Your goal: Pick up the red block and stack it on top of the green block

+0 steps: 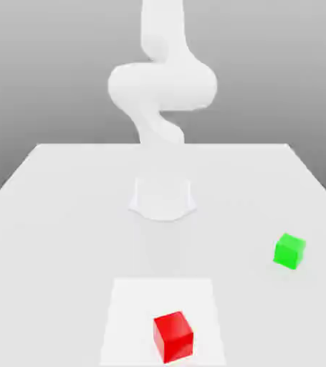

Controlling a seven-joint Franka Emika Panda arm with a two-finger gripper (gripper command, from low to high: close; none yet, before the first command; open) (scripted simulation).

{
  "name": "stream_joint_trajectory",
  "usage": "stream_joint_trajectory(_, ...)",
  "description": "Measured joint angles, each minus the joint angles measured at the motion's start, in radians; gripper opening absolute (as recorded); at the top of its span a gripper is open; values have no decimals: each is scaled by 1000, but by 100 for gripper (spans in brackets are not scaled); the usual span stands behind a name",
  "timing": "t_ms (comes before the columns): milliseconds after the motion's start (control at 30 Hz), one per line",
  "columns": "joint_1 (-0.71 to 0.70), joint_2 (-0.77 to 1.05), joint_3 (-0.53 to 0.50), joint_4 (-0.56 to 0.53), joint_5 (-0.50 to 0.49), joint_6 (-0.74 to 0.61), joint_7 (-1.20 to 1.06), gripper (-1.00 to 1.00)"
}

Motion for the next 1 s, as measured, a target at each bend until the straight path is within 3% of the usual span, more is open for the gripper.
stream_joint_trajectory(533,86,587,-58,-126,56,235,-241,0)
stream_joint_trajectory(767,91,838,-54,-181,36,338,-314,0)
stream_joint_trajectory(967,80,1055,-38,-168,52,497,-346,0)
stream_joint_trajectory(1000,77,1075,-34,-165,55,514,-348,-100)
